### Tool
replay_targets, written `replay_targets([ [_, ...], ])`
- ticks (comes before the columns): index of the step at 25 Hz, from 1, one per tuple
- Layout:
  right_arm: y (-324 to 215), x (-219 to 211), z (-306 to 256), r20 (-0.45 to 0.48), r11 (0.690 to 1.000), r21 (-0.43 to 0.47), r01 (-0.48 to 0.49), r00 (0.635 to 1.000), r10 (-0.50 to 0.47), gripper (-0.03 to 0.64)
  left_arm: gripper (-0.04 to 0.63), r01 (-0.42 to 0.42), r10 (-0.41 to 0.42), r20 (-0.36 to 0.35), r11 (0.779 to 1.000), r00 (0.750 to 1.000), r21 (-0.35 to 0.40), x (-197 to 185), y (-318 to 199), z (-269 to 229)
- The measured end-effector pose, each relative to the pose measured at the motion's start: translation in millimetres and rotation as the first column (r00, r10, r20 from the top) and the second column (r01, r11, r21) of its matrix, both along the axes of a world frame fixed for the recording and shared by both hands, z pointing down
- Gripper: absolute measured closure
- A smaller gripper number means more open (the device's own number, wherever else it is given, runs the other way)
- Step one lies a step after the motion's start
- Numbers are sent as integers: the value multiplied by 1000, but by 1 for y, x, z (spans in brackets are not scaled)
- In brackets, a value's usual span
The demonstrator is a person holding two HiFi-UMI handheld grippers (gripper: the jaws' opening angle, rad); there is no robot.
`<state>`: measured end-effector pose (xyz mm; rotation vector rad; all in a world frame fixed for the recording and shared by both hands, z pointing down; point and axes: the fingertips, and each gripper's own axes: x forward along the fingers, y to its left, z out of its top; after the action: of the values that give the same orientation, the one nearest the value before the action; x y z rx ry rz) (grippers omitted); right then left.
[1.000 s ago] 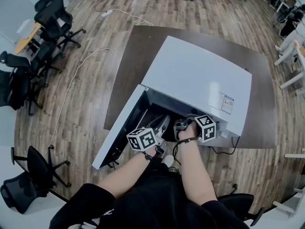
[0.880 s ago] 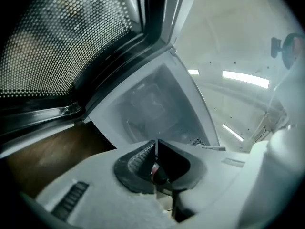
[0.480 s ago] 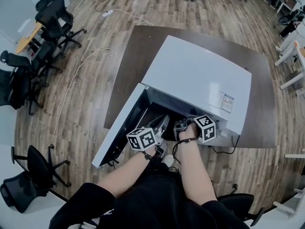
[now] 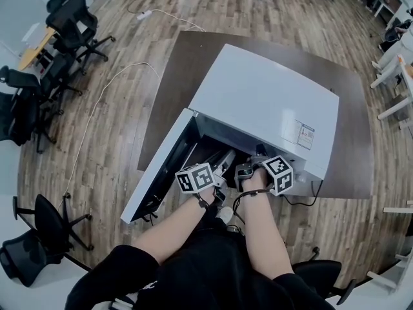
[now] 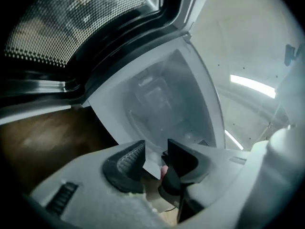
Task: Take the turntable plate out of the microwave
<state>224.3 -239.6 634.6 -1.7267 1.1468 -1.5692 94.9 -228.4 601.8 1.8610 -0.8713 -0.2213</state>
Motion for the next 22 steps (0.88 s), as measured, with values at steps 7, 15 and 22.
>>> replay_targets([
  [7,0,0,-1,7,1000,5,13,1000,-13,589,434,-9,2,-130,999,992,-54,26,-24,1],
  [15,0,-3,-2,31,1000,1,12,999,-12,589,486,47,-108,-282,976,953,-214,21,-33,13],
  [22,-1,-3,-1,35,1000,-1,15,999,-15,589,458,73,-169,-314,952,934,-298,18,-33,31],
])
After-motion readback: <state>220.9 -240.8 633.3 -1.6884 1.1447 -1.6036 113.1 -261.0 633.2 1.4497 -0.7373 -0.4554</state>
